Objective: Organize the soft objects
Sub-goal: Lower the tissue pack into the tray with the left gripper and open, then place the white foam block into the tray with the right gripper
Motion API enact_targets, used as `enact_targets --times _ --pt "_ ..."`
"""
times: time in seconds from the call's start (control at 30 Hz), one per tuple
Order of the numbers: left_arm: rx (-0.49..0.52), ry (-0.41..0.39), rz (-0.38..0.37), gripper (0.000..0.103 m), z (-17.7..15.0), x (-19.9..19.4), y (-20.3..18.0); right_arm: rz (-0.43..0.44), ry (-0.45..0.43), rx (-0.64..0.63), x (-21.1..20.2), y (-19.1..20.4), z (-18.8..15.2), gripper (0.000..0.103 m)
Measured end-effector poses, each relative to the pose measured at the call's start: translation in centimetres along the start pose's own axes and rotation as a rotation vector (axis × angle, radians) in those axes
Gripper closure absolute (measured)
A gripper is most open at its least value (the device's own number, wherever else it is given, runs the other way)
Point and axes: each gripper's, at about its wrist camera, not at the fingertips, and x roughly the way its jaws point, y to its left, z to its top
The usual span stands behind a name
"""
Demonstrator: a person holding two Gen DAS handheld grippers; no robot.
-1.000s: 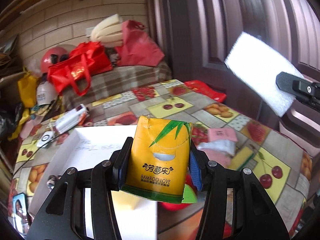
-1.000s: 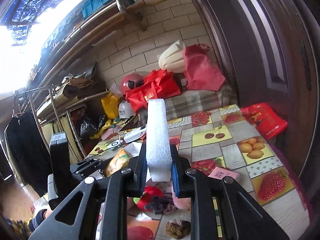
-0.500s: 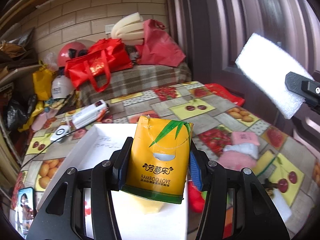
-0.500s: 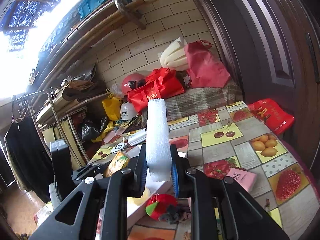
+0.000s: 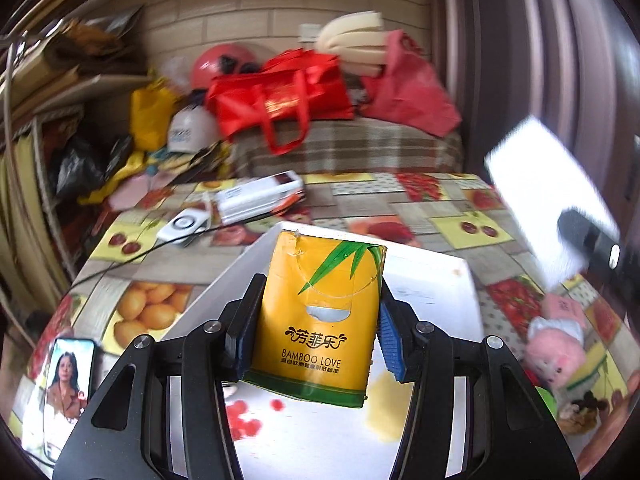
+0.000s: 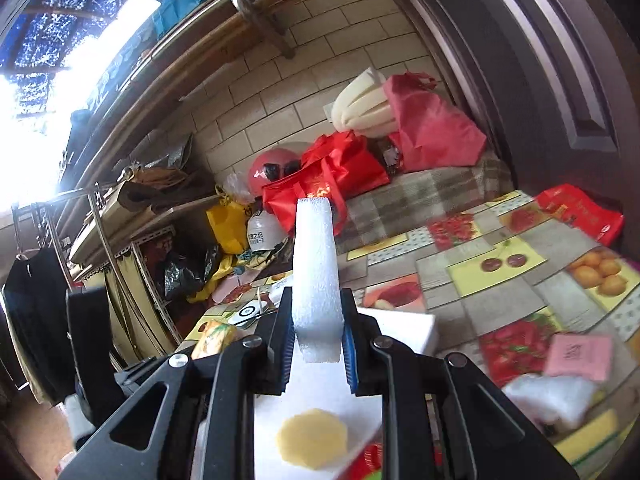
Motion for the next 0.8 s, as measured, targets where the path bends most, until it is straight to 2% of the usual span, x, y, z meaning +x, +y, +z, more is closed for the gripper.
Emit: enact_targets --times 0.1,0.37,0.47,0.5,0.53,0.57,0.6,0.63,0.67,0.73,0.8 --pt "-0.035 0.023 0.025 0.052 -0.1 0.9 1.2 0.028 0.091 -0.006 1.8 0.6 -1.8 0.084" --pt "-0.057 0.104 0.056 0.051 -1.1 2.8 1.8 0.035 0.209 -0.050 2.9 1.0 -3.5 0.083" --pt "-0.079 0.130 0.070 0.044 -1.2 3.3 2.3 0.047 0.251 -0.069 3.9 1.6 -4.2 0.082" --pt "-0.084 0.139 0.076 0.039 -1.3 3.4 2.4 0.047 0.255 -0.081 3.9 1.7 -4.3 0.077" --pt "-0.090 0.147 0.092 0.025 -1.3 3.6 2.5 0.048 0.251 -0.092 3.9 1.8 -4.5 0.053" --pt "-0.094 0.144 0.108 0.017 -1.3 3.6 2.6 0.036 0.246 -0.099 3.9 2.0 -4.6 0.030" --pt "-0.103 0.130 0.136 0.015 -1.3 3.4 2.9 0.001 0.224 -0.110 3.6 1.9 -4.5 0.019" --pt "-0.117 0.106 0.152 0.007 -1.1 3.0 3.2 0.012 0.207 -0.105 3.4 1.7 -4.4 0.010" --pt "-0.128 0.089 0.151 0.000 -1.0 2.7 3.5 0.024 0.196 -0.092 3.1 1.4 -4.2 0.007" --pt "-0.160 0.023 0.153 0.000 -0.7 1.4 4.1 0.022 0.160 -0.065 2.2 1.0 -3.7 0.000" --pt "-0.179 -0.046 0.147 0.000 -0.5 0.2 4.5 0.013 0.108 -0.058 0.9 0.8 -3.1 0.000"
